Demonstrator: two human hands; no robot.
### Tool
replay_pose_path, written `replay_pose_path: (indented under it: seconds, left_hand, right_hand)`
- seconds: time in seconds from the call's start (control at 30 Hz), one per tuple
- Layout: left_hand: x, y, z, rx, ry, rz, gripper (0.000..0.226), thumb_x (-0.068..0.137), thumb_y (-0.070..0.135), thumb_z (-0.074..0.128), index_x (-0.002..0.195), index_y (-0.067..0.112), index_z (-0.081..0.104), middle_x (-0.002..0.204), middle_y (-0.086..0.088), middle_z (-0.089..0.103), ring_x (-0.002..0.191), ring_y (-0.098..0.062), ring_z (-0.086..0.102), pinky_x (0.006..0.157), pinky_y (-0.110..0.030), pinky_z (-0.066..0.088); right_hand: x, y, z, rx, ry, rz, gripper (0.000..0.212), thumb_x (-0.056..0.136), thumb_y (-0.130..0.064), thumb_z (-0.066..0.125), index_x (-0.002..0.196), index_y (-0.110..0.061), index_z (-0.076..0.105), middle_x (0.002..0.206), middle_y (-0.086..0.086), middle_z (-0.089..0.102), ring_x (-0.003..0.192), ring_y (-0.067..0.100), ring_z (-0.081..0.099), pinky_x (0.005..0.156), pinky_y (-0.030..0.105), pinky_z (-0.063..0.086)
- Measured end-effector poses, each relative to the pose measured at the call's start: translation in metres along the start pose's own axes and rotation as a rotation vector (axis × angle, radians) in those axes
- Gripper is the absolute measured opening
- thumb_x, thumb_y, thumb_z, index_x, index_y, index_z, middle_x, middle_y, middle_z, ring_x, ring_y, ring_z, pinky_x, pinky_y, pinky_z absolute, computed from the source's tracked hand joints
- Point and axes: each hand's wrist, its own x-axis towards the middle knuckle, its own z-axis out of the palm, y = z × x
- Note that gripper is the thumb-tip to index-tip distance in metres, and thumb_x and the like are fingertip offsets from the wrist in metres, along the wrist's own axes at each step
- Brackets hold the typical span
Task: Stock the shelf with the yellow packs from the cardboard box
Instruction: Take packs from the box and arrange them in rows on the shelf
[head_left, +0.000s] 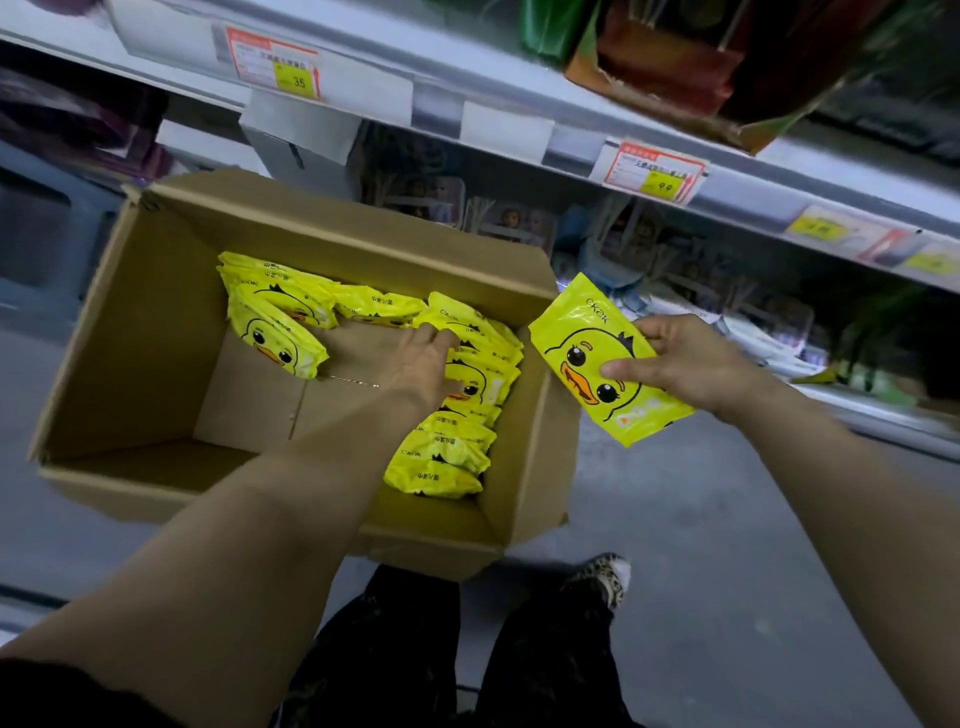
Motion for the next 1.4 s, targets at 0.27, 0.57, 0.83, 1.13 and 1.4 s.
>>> replay_pose_path:
  seconds: [0.27,0.57,0.83,1.13,1.4]
  left_hand:
    - [-0.007,0.009,0.007,0.372,-0.075,-0.013,0.045,0.086,0.046,0.069,0.124,0.026,0.057,0.126,-0.003,0.061,0.122,-0.027,0.047,0.095,-0.036,0.040]
    - [-0.001,-0.042,-0.002,-0.051,-0.155,-0.233,0.083,0.056,0.084,0.043,0.111,0.027,0.067,0.109,0.001,0.067,0.108,-0.030,0.059,0.103,-0.048,0.041]
    - [-0.123,0.077,-0.116,-0.695,-0.180,-0.066,0.031,0.097,0.030,0.059,0.126,0.016,0.058,0.124,-0.008,0.066,0.109,-0.025,0.064,0.098,-0.039,0.048]
    - [-0.185,0.215,-0.183,-0.811,-0.092,0.127,0.035,0.077,0.013,0.080,0.109,0.008,0.068,0.102,-0.014,0.074,0.090,-0.031,0.072,0.084,-0.044,0.057]
    - [-0.211,0.348,-0.210,-0.793,0.037,0.274,0.026,0.077,0.008,0.079,0.102,0.010,0.070,0.096,-0.011,0.076,0.083,-0.026,0.073,0.074,-0.038,0.060]
  right_hand:
    - [-0.013,0.019,0.001,0.073,0.059,-0.017,0.028,0.079,-0.015,0.082,0.105,-0.013,0.073,0.092,0.001,0.078,0.080,0.019,0.076,0.073,0.033,0.061]
    - [-0.051,0.010,-0.013,0.032,0.073,-0.075,0.028,0.080,-0.017,0.083,0.104,-0.011,0.072,0.092,0.003,0.078,0.081,0.021,0.076,0.075,0.034,0.060]
    - [-0.115,-0.006,-0.064,-0.071,0.192,-0.222,0.018,0.076,-0.019,0.085,0.087,-0.023,0.072,0.088,0.000,0.078,0.085,0.020,0.075,0.084,0.040,0.059]
    - [-0.210,0.000,-0.160,-0.163,0.313,-0.414,0.017,0.075,-0.021,0.086,0.088,-0.024,0.074,0.087,0.000,0.078,0.081,0.019,0.073,0.085,0.043,0.058]
    - [-0.293,0.044,-0.262,-0.116,0.462,-0.500,0.020,0.076,-0.012,0.085,0.093,-0.013,0.075,0.088,0.012,0.077,0.077,0.024,0.071,0.078,0.041,0.059]
